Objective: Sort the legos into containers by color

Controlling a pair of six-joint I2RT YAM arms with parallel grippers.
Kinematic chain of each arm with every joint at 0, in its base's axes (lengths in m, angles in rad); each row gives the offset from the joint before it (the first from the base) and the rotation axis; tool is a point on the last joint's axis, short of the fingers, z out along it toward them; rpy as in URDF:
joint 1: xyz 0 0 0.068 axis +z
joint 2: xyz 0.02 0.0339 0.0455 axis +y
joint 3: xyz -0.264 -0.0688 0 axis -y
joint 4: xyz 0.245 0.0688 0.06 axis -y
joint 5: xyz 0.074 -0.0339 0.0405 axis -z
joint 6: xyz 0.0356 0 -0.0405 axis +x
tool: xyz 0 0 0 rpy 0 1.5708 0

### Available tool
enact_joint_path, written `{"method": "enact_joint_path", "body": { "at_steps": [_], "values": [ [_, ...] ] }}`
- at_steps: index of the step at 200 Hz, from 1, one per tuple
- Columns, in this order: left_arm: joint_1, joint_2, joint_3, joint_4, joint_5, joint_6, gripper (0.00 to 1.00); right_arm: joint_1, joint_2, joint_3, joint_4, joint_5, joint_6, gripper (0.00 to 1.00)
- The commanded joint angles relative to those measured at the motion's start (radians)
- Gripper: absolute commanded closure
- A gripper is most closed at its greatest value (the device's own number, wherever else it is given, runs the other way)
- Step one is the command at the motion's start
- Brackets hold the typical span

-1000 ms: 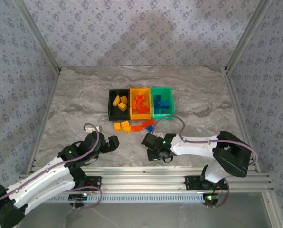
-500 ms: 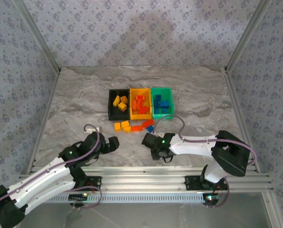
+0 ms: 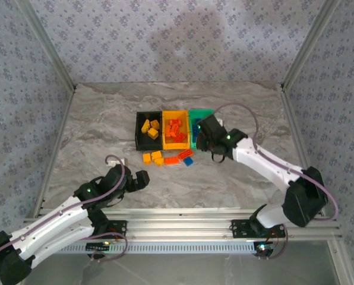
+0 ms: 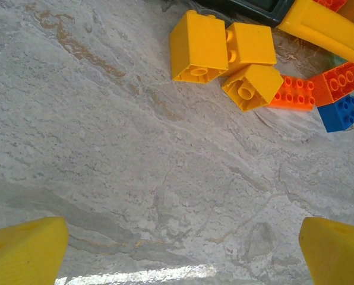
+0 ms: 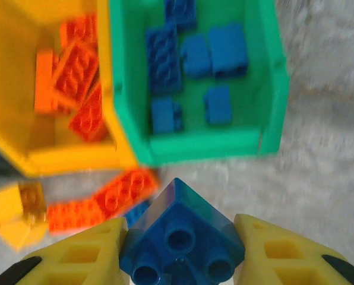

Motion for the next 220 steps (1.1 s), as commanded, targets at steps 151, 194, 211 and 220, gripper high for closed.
{"method": "enact_joint_path", "body": {
  "at_steps": [151, 194, 211, 220],
  "values": [
    [0.008, 0.065, 0.095, -0.016, -0.029, 0.032, 0.0, -0.101, 0.295, 0.332, 0.069, 0.015, -0.047, 0.25],
    [0.018, 0.136, 0.173, -0.004, -0.079, 0.086, 0.01, -0.01, 0.044, 0.077, 0.17, -0.005, -0.044, 0.24],
    [0.03, 0.228, 0.212, 0.048, -0.083, 0.156, 0.01, 0.026, -0.03, -0.035, 0.19, -0.004, -0.026, 0.24],
    [0.041, 0.291, 0.233, 0.078, -0.078, 0.197, 0.02, 0.038, -0.061, -0.075, 0.196, -0.007, -0.016, 0.24]
  ]
}}
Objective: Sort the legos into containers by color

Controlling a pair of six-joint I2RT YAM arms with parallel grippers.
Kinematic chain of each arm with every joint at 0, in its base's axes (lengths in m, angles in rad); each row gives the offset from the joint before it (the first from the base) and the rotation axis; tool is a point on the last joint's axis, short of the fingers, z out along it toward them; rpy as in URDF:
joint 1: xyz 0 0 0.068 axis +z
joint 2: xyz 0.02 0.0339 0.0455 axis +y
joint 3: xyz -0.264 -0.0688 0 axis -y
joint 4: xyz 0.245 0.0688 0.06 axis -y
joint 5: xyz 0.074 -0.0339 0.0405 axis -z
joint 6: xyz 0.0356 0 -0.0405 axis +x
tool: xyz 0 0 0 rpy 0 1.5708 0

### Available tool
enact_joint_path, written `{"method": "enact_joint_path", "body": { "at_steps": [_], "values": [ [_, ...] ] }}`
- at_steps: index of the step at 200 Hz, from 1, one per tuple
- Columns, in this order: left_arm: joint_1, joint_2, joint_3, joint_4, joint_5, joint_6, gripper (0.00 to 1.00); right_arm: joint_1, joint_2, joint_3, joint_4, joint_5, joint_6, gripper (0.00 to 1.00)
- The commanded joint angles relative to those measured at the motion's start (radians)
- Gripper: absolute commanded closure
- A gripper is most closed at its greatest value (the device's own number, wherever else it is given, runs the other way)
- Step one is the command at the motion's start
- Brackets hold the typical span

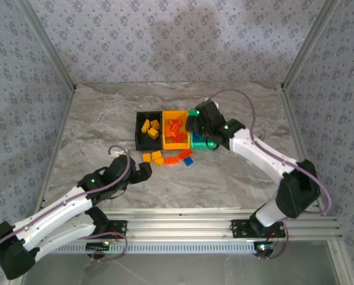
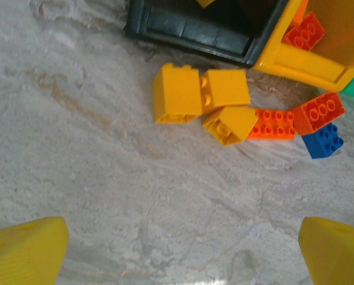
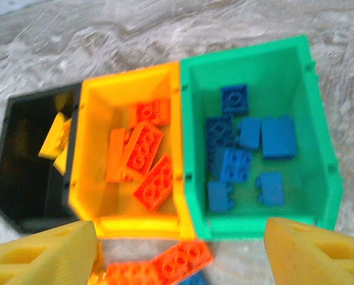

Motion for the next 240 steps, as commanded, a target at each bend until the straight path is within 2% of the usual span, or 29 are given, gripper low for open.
{"method": "enact_joint_path", "body": {
  "at_steps": [1, 15, 47, 84, 129, 147, 184, 209, 240],
  "values": [
    [0.022, 0.122, 0.069, 0.076, -0.024, 0.123, 0.03, 0.028, -0.061, -0.117, 0.025, -0.001, 0.027, 0.24],
    [0.04, 0.234, 0.102, 0.135, -0.016, 0.175, 0.08, 0.035, -0.099, -0.168, 0.026, -0.001, 0.041, 0.24],
    [0.098, 0.451, 0.151, 0.236, -0.042, 0.24, 0.29, 0.027, -0.183, -0.238, 0.024, 0.007, 0.06, 0.23],
    [0.168, 0.562, 0.129, 0.366, -0.001, 0.255, 0.33, 0.013, -0.231, -0.266, 0.018, 0.0, 0.065, 0.23],
    [0.188, 0.633, 0.118, 0.469, 0.051, 0.272, 0.34, -0.006, -0.254, -0.272, 0.011, -0.007, 0.053, 0.22],
    [0.194, 0.658, 0.113, 0.464, 0.052, 0.259, 0.37, -0.016, -0.262, -0.278, 0.013, -0.01, 0.054, 0.22],
    [0.199, 0.635, 0.067, 0.381, 0.0, 0.2, 0.52, -0.026, -0.281, -0.289, 0.017, -0.011, 0.058, 0.22],
    [0.2, 0.526, -0.012, 0.324, -0.035, 0.163, 0.54, -0.03, -0.293, -0.3, 0.027, -0.013, 0.06, 0.22],
    [0.2, 0.358, -0.085, 0.265, -0.011, 0.146, 0.54, -0.035, -0.292, -0.308, 0.038, -0.018, 0.061, 0.22]
  ]
}}
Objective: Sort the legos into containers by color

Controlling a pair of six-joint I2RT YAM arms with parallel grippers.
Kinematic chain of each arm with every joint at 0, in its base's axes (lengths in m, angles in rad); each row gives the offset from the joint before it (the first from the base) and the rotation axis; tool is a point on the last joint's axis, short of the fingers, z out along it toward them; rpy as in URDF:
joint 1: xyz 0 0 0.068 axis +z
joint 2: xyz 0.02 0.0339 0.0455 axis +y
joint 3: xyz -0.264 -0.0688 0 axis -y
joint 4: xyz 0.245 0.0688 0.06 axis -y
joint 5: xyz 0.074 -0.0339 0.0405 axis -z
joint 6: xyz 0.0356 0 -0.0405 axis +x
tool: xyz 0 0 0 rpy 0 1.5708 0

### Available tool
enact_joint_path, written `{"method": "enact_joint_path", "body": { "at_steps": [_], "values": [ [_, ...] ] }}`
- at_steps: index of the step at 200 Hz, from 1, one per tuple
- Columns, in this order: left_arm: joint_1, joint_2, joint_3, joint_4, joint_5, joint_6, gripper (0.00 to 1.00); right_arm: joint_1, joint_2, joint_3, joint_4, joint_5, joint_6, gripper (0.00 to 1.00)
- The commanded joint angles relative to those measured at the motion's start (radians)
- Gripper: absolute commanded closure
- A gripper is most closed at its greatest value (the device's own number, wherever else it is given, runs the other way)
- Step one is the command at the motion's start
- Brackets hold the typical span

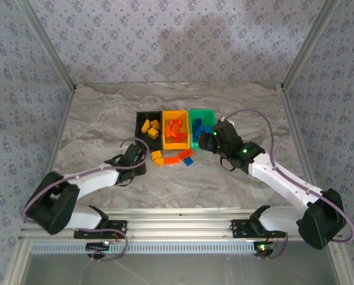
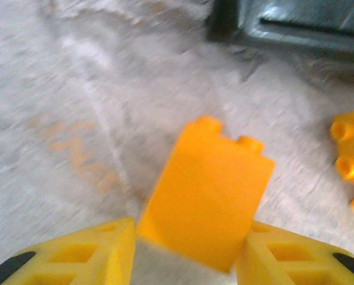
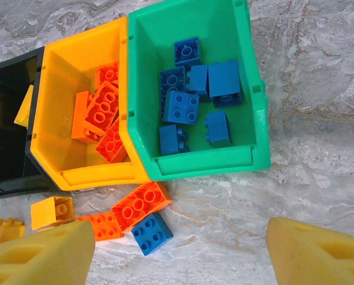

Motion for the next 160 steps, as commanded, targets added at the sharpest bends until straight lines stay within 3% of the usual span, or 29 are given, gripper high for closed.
{"method": "enact_joint_path", "body": {
  "at_steps": [1, 34, 47, 112, 160],
  "values": [
    [0.005, -0.116, -0.026, -0.07, -0.008, -0.031, 0.53, -0.007, -0.015, -0.011, 0.012, -0.008, 0.013, 0.22],
    [0.005, -0.137, -0.001, -0.063, 0.035, 0.001, 0.2, -0.008, -0.005, -0.011, 0.029, -0.017, 0.014, 0.22],
    [0.007, -0.092, 0.017, -0.042, 0.012, 0.017, 0.15, -0.008, -0.004, -0.01, 0.03, -0.022, 0.014, 0.22],
    [0.048, 0.206, 0.112, 0.151, -0.065, 0.107, 0.17, -0.006, -0.05, -0.01, -0.001, -0.01, 0.014, 0.22],
    [0.049, 0.234, 0.1, 0.168, -0.053, 0.139, 0.4, -0.01, -0.07, -0.022, -0.003, -0.002, 0.017, 0.22]
  ]
}}
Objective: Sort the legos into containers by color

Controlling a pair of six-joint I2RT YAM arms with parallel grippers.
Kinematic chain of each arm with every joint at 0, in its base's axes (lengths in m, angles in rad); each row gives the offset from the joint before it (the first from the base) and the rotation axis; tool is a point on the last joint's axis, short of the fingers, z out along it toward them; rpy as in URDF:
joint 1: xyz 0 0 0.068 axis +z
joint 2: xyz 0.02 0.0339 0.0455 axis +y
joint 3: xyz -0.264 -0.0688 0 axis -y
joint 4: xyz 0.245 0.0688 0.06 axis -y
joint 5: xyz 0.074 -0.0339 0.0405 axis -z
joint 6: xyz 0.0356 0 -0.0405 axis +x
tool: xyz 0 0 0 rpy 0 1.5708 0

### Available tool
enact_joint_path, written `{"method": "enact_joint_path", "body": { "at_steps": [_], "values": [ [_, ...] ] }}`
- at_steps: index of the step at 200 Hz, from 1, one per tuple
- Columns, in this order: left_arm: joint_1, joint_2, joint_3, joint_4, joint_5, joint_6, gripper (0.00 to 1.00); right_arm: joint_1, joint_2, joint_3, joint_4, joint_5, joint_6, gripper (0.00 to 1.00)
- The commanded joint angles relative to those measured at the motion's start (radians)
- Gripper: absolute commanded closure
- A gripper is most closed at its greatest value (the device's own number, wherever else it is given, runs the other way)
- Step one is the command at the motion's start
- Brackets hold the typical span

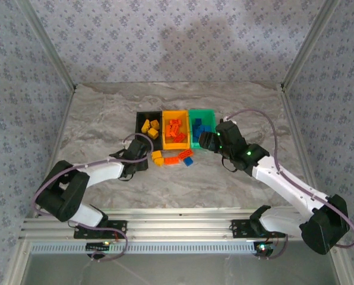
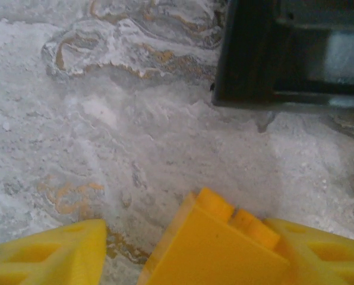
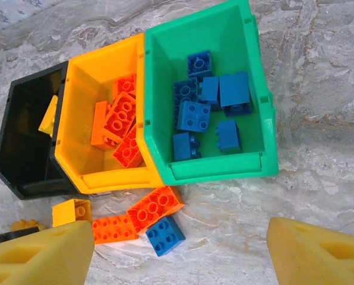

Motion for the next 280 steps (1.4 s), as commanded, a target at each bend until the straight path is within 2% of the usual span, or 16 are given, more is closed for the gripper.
{"method": "enact_joint_path", "body": {
  "at_steps": [1, 50, 86, 105, 125, 149, 202, 240, 280],
  "values": [
    [0.017, 0.052, -0.001, 0.119, 0.012, 0.037, 0.41, -0.008, -0.015, -0.014, -0.017, 0.014, 0.017, 0.22],
    [0.005, -0.022, -0.034, 0.073, 0.023, 0.019, 0.6, -0.009, 0.0, -0.017, -0.005, 0.001, 0.02, 0.22],
    [-0.08, -0.197, -0.061, -0.036, 0.01, -0.035, 0.65, -0.012, -0.014, -0.032, -0.002, 0.0, 0.025, 0.21],
    [-0.128, -0.286, -0.011, -0.14, -0.018, -0.06, 0.67, -0.012, -0.026, -0.05, 0.005, -0.001, 0.035, 0.21],
    [-0.132, -0.334, 0.074, -0.191, -0.027, -0.076, 0.68, -0.01, -0.037, -0.074, 0.013, -0.003, 0.047, 0.21],
    [-0.107, -0.256, 0.22, -0.212, -0.053, -0.053, 0.67, -0.012, -0.046, -0.096, 0.009, 0.002, 0.057, 0.21],
    [0.003, 0.086, 0.501, -0.165, -0.006, 0.005, 0.64, -0.012, -0.088, -0.109, -0.044, 0.018, 0.063, 0.21],
    [0.046, 0.252, 0.642, -0.21, 0.01, 0.02, 0.52, -0.013, -0.109, -0.129, -0.051, 0.014, 0.07, 0.21],
    [0.038, 0.236, 0.688, -0.206, 0.061, 0.011, 0.21, -0.01, -0.107, -0.14, -0.039, -0.017, 0.062, 0.19]
  ]
}}
